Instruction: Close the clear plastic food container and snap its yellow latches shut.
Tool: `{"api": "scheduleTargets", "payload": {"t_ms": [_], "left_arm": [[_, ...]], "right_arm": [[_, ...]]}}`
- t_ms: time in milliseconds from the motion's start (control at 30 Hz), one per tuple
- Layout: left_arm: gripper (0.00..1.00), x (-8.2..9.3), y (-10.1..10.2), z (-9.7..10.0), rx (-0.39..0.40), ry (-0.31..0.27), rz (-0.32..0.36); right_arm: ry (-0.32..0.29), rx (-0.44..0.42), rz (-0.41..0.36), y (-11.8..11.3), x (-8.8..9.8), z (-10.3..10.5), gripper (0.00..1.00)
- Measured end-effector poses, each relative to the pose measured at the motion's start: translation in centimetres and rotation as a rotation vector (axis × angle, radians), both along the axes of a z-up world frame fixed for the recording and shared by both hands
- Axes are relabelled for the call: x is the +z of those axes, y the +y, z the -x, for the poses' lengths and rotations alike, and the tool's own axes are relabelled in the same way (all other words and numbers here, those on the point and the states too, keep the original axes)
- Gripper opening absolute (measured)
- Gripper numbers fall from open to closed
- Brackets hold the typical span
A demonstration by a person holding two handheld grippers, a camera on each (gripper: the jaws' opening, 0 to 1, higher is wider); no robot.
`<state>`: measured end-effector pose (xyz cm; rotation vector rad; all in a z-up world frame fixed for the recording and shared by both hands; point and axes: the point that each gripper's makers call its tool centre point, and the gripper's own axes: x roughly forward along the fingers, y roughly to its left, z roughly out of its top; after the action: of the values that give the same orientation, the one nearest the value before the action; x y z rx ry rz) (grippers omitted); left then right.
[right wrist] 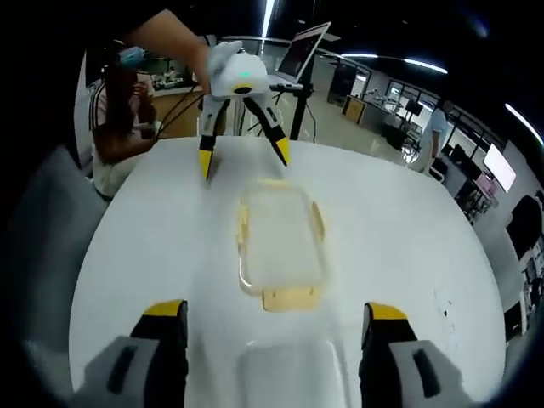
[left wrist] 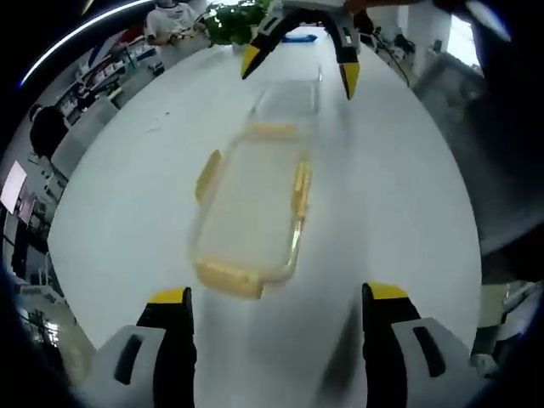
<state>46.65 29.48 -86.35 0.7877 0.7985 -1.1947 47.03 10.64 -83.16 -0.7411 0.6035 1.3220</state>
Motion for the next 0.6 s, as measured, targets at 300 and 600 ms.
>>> {"api": "scheduleTargets", "payload": {"t_ms": [300, 600], "left_arm": [[0.76, 0.3, -0.6, -0.6, -0.072, -0.004, 0.020], [0.61, -0.8, -0.5, -1.9, -0.105, 0.014, -0.031]], "right_arm": [[0.013, 0.032, 0.033, 0.2, -0.6, -0.3, 0.72], [0.077, -0.017, 0.132, 0.8, -2.7, -1.2, 0.62]]}}
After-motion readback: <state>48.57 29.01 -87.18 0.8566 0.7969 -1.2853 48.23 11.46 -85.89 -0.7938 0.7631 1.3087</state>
